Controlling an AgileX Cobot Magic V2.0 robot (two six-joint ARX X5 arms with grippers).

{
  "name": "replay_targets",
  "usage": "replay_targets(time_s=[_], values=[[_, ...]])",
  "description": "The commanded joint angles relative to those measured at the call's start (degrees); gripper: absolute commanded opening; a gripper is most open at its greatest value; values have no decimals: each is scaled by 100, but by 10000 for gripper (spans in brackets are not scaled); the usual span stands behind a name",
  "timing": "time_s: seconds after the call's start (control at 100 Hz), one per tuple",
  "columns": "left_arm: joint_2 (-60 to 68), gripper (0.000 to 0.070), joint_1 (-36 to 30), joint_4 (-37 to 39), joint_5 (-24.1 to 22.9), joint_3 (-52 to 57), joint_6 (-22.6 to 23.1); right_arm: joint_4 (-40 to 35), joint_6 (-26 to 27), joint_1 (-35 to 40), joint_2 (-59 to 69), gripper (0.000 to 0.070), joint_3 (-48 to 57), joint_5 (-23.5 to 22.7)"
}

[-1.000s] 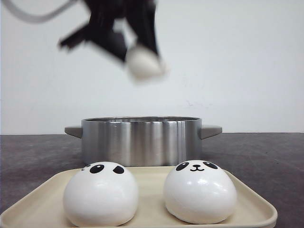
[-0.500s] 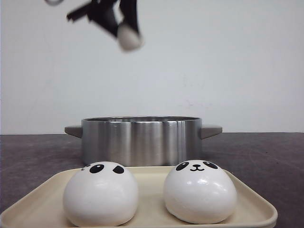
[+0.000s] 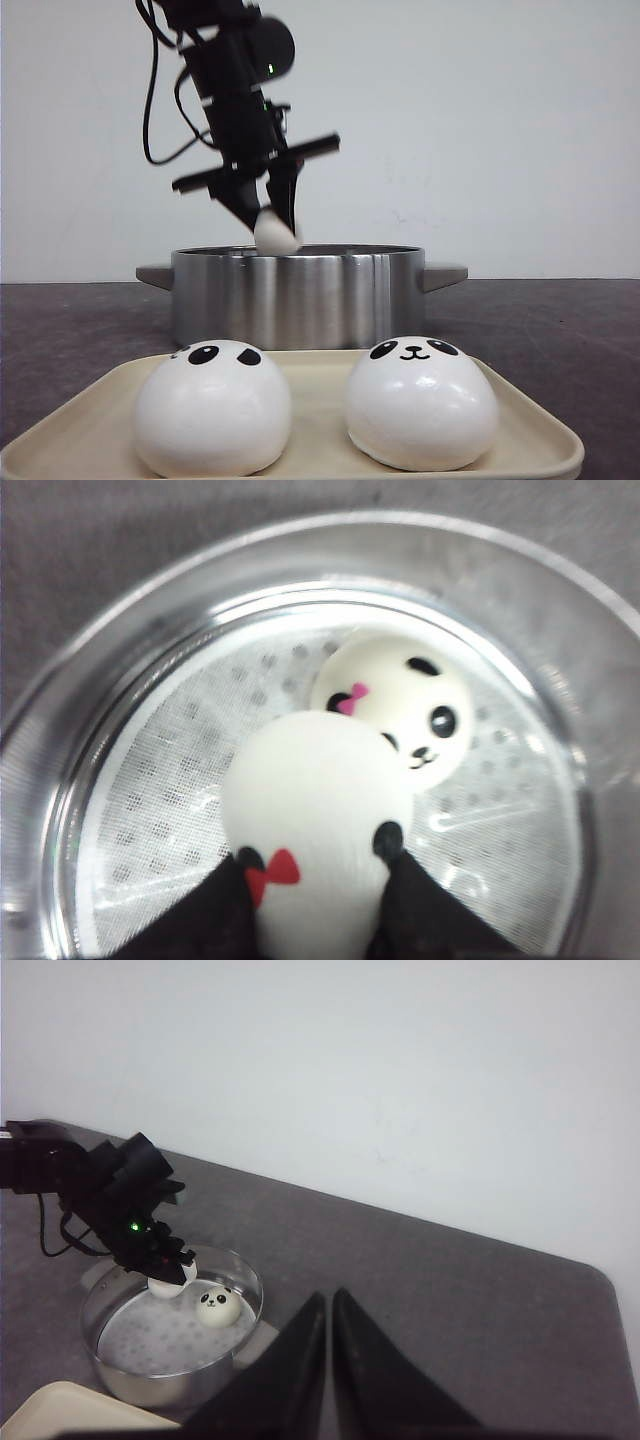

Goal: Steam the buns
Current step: 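Lower the bun into the steamer pot and open left gripper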

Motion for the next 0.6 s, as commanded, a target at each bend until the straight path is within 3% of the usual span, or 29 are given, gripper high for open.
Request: replay_targets(time_s=[0.0, 0.52, 0.59], values=[[197, 3, -26, 22, -48, 216, 74, -46, 116, 31, 52, 1, 87, 11], [568, 4, 68, 299, -435, 216, 72, -24, 136, 31, 52, 2, 79, 31], [590, 55, 79, 302, -435, 216, 72, -26, 201, 31, 52, 2, 76, 31]])
